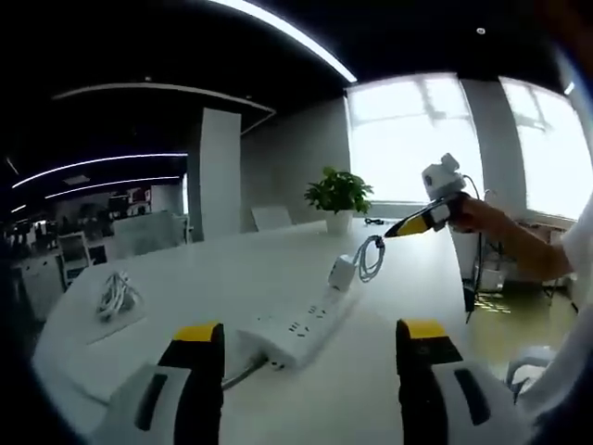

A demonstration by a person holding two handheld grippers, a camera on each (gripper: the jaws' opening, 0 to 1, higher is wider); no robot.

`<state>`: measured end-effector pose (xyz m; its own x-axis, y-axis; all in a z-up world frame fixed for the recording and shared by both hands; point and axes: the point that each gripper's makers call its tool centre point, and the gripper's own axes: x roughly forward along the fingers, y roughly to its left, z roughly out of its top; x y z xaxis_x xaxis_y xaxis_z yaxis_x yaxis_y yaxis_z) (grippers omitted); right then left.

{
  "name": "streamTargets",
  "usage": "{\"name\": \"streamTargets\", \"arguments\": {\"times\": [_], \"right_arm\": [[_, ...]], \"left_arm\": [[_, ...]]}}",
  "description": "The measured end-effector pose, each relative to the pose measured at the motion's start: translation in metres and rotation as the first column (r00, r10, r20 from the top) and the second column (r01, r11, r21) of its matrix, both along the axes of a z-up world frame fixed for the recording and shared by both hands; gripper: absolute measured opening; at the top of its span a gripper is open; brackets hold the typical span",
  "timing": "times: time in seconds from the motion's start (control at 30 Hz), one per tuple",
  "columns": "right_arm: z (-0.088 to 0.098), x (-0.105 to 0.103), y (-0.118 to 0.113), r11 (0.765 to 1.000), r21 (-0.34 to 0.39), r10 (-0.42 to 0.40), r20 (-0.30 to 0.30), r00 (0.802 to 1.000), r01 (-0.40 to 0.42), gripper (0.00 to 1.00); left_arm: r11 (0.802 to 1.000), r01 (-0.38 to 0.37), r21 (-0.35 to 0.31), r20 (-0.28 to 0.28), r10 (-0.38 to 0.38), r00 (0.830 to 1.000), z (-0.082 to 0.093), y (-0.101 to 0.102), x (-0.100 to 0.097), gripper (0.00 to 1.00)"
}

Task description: Straighten the power strip on the desk, plug the charger into it

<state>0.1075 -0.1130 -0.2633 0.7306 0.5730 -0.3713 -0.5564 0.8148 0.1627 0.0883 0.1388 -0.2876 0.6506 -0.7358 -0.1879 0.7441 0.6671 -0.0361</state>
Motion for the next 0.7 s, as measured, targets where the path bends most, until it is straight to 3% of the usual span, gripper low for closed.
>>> {"name": "streamTargets", "arguments": {"times": [0.27, 0.7], "right_arm": [[-0.003, -0.009, -0.005, 1.000, 0.015, 0.001, 0.030, 1.000, -0.002, 0.47], [-0.014, -0.006, -0.001, 1.000, 0.010, 0.019, 0.029, 0.999, -0.019, 0.47]], "left_arm": [[0.999, -0.019, -0.034, -0.016, 0.018, 1.000, -0.003, -0.004, 0.003, 0.77], [0.999, -0.026, 0.029, -0.003, 0.026, 1.000, -0.008, -0.006, -0.005, 0.77]]}}
